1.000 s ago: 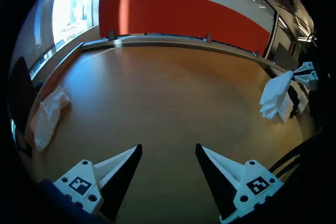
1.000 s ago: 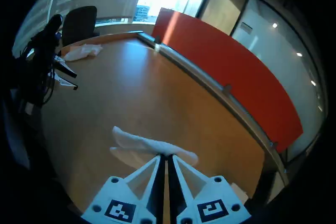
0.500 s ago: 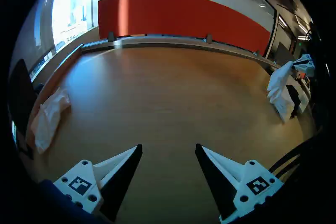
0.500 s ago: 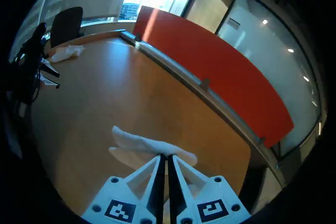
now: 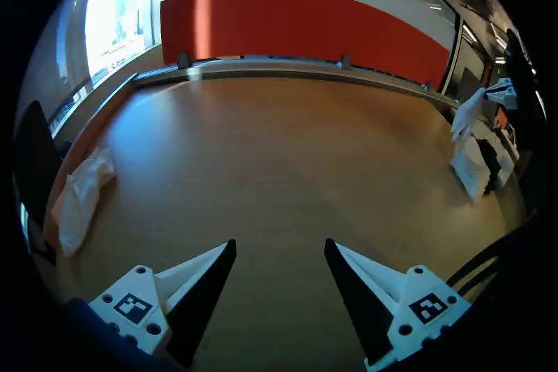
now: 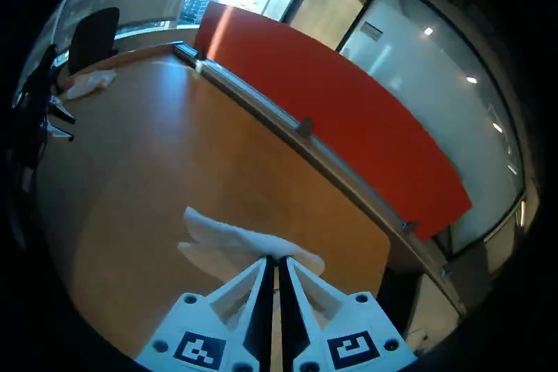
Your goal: Fold towel
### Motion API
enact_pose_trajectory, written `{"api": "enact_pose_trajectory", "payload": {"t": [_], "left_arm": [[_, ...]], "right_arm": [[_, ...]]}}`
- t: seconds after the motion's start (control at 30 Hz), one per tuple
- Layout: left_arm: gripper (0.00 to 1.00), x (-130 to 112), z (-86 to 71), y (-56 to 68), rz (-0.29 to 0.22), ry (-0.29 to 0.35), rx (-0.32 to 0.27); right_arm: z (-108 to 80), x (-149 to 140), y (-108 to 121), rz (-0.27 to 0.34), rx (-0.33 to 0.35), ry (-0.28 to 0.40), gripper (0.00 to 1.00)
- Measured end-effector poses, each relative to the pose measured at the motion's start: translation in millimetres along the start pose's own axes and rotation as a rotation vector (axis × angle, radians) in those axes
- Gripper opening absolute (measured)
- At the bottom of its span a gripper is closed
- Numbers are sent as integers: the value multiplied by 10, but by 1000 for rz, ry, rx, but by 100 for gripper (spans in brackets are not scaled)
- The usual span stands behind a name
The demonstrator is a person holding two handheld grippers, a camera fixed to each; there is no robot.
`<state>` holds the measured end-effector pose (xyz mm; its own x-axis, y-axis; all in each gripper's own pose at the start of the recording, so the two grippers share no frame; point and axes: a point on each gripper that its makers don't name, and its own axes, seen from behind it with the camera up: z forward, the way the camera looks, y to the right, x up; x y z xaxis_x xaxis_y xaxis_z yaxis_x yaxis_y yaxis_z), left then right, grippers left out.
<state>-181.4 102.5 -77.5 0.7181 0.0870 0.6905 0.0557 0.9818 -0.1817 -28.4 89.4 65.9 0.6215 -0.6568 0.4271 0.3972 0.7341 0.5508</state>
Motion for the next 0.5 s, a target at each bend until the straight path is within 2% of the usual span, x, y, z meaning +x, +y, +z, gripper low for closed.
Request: {"api": "enact_pose_trajectory", "payload": {"t": [0.33, 0.5], "left_arm": [[94, 24, 13, 47, 7, -4, 8], [94, 35, 17, 71, 10, -6, 12]], "right_arm": [[39, -98, 498, 28, -46, -19, 5], [82, -151, 678, 37, -60, -32, 5]]}}
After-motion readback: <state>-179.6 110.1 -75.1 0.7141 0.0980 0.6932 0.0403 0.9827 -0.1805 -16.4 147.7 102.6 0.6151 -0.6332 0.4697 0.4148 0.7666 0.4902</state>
